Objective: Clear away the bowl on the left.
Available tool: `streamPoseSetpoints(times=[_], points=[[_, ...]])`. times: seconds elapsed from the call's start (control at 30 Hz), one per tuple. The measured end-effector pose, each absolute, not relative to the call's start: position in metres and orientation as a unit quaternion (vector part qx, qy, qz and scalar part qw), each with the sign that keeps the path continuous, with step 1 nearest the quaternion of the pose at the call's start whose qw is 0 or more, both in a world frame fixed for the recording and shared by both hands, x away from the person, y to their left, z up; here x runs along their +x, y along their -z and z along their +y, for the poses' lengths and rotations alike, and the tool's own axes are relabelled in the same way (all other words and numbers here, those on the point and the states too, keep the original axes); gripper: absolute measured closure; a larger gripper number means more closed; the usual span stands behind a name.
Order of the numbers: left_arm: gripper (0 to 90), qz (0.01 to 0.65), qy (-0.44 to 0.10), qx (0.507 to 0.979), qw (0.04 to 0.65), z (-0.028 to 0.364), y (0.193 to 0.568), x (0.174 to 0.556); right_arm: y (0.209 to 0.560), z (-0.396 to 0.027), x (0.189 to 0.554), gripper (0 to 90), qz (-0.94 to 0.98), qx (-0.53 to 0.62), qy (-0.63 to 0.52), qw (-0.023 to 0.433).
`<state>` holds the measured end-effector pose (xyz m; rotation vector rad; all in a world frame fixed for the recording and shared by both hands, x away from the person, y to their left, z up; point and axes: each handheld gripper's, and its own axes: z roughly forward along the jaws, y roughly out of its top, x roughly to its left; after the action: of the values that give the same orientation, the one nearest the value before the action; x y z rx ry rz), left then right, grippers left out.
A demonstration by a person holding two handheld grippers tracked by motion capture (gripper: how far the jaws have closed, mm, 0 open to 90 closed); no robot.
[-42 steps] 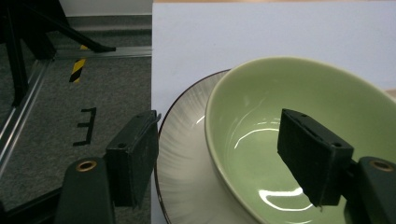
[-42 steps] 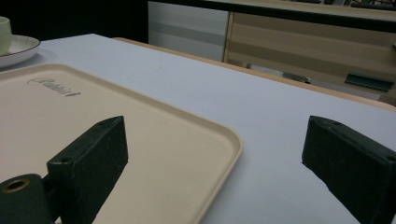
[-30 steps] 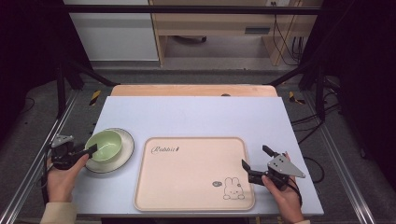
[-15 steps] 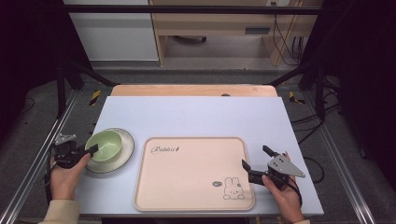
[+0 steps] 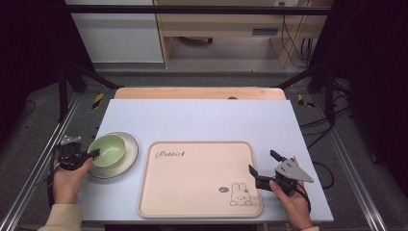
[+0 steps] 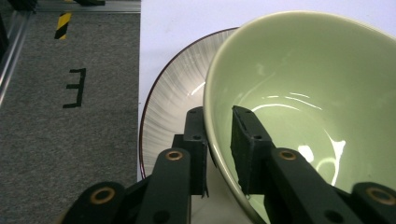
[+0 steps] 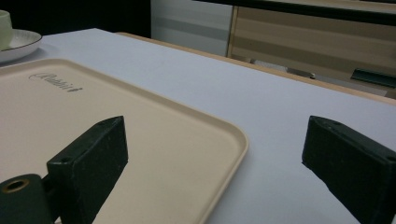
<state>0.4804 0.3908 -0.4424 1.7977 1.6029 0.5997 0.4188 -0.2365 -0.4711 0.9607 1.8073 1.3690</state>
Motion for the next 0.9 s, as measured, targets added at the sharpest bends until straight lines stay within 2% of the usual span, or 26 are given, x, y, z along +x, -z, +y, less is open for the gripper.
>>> streamPoseSetpoints(times=[0.1, 0.3, 0.9], points=[[81.4, 0.607, -0.235, 0.688, 0.322, 0.3905, 0.4428, 0.4799, 0.4718, -0.2357, 0.4187, 6.9, 0.695, 0.366, -0.52, 0.335], [83.1, 0.608, -0.225, 0.678, 0.348, 0.3925, 0.4425, 0.4779, 0.4737, -0.2334, 0.4194, 6.6, 0.704, 0.362, -0.513, 0.333], [82.1, 0.597, -0.234, 0.67, 0.375, 0.3931, 0.434, 0.4716, 0.4712, -0.2327, 0.4181, 6.5, 0.701, 0.357, -0.521, 0.332]])
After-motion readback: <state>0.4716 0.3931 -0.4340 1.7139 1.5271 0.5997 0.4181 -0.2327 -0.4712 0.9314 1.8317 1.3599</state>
